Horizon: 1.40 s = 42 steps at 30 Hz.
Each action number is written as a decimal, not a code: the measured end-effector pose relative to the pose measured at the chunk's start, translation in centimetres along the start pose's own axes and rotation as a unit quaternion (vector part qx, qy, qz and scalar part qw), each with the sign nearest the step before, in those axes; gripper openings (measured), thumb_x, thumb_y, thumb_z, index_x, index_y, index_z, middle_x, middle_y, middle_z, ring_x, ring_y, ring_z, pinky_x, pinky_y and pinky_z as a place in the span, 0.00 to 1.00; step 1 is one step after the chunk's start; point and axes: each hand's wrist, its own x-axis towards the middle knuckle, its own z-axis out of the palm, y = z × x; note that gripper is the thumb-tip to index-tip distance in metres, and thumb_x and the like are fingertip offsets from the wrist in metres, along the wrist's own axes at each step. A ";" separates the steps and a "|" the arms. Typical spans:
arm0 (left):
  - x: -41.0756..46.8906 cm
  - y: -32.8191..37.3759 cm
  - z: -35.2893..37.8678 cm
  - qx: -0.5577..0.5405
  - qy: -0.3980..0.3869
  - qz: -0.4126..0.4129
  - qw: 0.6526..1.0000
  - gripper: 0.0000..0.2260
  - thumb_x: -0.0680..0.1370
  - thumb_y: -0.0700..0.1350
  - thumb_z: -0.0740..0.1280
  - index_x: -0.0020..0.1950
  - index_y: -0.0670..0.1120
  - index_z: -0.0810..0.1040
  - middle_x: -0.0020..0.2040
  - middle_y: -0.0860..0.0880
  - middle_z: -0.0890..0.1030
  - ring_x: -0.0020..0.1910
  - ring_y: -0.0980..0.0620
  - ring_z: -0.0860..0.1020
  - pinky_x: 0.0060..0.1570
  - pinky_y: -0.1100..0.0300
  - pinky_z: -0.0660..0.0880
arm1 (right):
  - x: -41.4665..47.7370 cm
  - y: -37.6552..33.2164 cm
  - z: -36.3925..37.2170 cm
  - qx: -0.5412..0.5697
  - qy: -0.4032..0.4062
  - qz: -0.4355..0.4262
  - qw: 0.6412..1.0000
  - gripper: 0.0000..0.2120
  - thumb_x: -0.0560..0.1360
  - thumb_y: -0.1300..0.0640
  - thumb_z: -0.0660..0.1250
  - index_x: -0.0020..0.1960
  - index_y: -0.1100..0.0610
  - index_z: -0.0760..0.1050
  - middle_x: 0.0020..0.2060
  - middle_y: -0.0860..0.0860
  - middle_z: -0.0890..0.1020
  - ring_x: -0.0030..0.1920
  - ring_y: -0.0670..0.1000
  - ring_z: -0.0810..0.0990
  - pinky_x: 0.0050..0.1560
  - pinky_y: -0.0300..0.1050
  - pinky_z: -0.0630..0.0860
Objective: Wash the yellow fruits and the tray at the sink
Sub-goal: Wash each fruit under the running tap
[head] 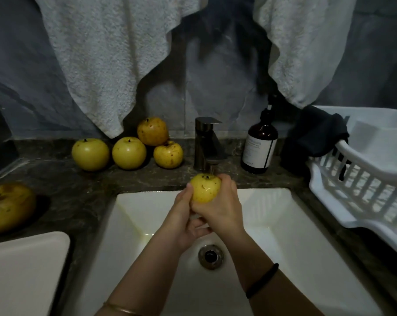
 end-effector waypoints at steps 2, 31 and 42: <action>-0.1 0.3 0.8 -0.039 -0.024 -0.018 0.999 0.28 0.75 0.64 0.61 0.69 0.50 0.70 0.57 0.41 0.81 0.48 0.41 0.83 0.34 0.49 0.80 | 0.1 0.1 -0.1 0.009 0.006 0.001 1.000 0.40 0.62 0.44 0.77 0.68 0.50 0.61 0.61 0.48 0.68 0.60 0.50 0.73 0.58 0.49 0.74; 0.9 0.5 2.8 0.073 0.021 0.083 0.994 0.24 0.72 0.59 0.70 0.64 0.53 0.71 0.59 0.46 0.77 0.55 0.47 0.78 0.49 0.52 0.79 | 1.1 0.1 -1.1 0.311 -0.025 0.141 0.939 0.18 0.83 0.49 0.51 0.70 0.52 0.68 0.60 0.50 0.73 0.54 0.46 0.73 0.55 0.43 0.73; 1.2 0.3 3.1 0.061 0.086 0.138 0.985 0.17 0.76 0.58 0.66 0.60 0.52 0.71 0.57 0.47 0.76 0.54 0.46 0.77 0.47 0.48 0.79 | 0.8 0.2 -1.0 0.287 -0.080 0.064 0.953 0.20 0.79 0.55 0.58 0.70 0.45 0.64 0.65 0.50 0.71 0.62 0.50 0.72 0.61 0.49 0.74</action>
